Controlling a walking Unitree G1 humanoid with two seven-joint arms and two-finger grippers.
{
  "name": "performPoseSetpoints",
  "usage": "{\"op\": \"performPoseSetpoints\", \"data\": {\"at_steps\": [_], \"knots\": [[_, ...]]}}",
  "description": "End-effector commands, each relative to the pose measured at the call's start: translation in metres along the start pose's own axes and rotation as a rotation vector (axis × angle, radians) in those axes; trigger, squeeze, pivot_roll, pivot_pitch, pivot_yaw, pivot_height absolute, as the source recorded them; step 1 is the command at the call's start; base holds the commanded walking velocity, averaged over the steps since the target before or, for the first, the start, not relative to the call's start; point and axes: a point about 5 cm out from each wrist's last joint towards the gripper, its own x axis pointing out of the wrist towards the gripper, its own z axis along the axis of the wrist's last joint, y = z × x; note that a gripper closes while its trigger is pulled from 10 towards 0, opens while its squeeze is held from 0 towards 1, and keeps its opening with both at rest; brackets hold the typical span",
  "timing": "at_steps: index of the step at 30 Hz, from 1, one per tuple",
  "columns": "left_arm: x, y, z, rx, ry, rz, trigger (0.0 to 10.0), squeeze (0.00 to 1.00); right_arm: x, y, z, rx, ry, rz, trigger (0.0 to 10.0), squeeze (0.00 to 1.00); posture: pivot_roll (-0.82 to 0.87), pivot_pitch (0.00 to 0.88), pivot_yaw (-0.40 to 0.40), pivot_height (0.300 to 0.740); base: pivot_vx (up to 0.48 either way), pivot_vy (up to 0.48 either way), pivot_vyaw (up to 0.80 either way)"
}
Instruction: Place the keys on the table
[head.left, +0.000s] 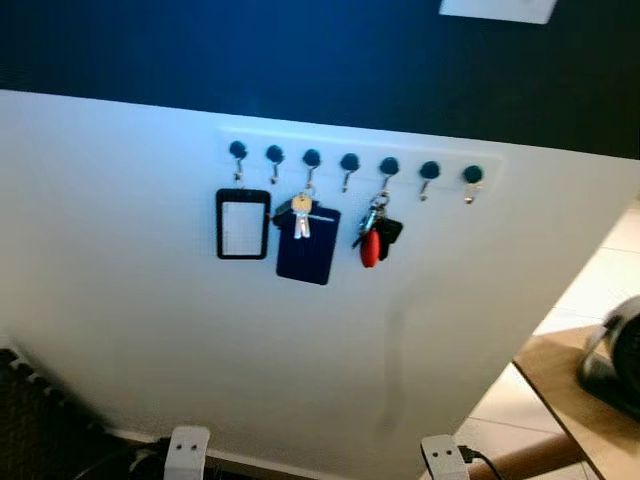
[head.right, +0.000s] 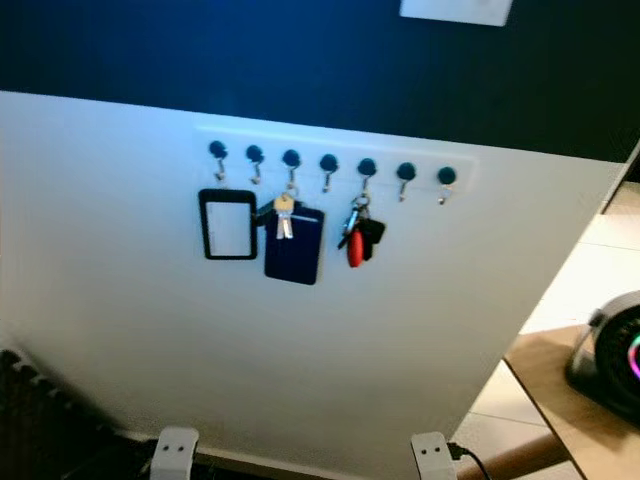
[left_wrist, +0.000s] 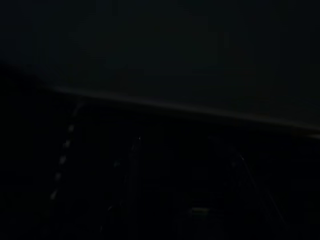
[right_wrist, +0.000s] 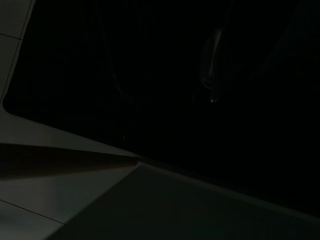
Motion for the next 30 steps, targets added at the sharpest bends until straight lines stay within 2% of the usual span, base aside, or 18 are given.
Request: {"op": "performPoseSetpoints", "data": {"at_steps": [1, 6, 11, 17, 21, 22, 24, 27, 29, 30], "knots": [[0.002, 0.005, 0.002, 0.031, 0.012, 0.014, 10.0, 0.00, -0.001, 0.001, -0.004, -0.022, 0.008, -0.001, 10.0, 0.00, 0.03, 0.046, -0.054, 0.740, 0.000, 0.000, 0.00], [0.003, 0.006, 0.004, 0.023, 0.007, 0.010, 10.0, 0.00, -0.001, 0.003, -0.005, -0.014, 0.007, -0.014, 10.0, 0.00, 0.04, 0.052, -0.048, 0.740, 0.000, 0.000, 0.00], [0.003, 0.008, 0.006, 0.018, -0.002, 0.023, 10.0, 0.00, -0.002, -0.001, -0.008, -0.033, 0.011, -0.031, 10.0, 0.00, 0.06, 0.057, -0.058, 0.740, 0.000, 0.000, 0.00], [0.003, 0.006, 0.007, 0.016, -0.018, -0.006, 10.0, 0.00, -0.003, -0.007, -0.008, -0.015, -0.001, -0.073, 10.0, 0.00, 0.05, 0.057, -0.050, 0.740, 0.000, 0.000, 0.00], [0.003, 0.005, 0.008, 0.071, -0.027, -0.011, 10.0, 0.00, -0.003, -0.013, -0.004, 0.002, -0.028, -0.121, 10.0, 0.00, 0.06, 0.063, -0.044, 0.740, 0.000, 0.000, 0.00], [0.005, 0.006, 0.010, 0.107, -0.029, 0.018, 10.0, 0.00, -0.003, -0.020, -0.002, 0.036, -0.044, -0.170, 10.0, 0.00, 0.06, 0.064, -0.044, 0.740, 0.000, 0.000, 0.00], [0.005, 0.006, 0.010, 0.113, -0.027, 0.024, 10.0, 0.00, -0.004, -0.022, -0.002, 0.056, -0.048, -0.181, 10.0, 0.00, 0.06, 0.064, -0.044, 0.740, 0.000, 0.000, 0.00], [0.006, 0.002, 0.011, 0.103, -0.024, -0.032, 10.0, 0.00, -0.004, -0.022, -0.003, 0.065, -0.053, -0.167, 10.0, 0.00, 0.06, 0.063, -0.044, 0.740, 0.000, 0.000, 0.00], [0.006, -0.009, 0.013, 0.083, -0.034, -0.127, 10.0, 0.00, -0.003, -0.011, -0.002, 0.057, -0.062, -0.066, 10.0, 0.00, 0.06, 0.061, -0.043, 0.740, 0.000, 0.000, 0.00], [0.007, -0.013, 0.012, 0.092, -0.026, -0.158, 10.0, 0.00, -0.003, -0.003, -0.003, -0.011, -0.064, -0.021, 10.0, 0.00, 0.06, 0.059, -0.045, 0.740, 0.000, 0.000, 0.00]]}}
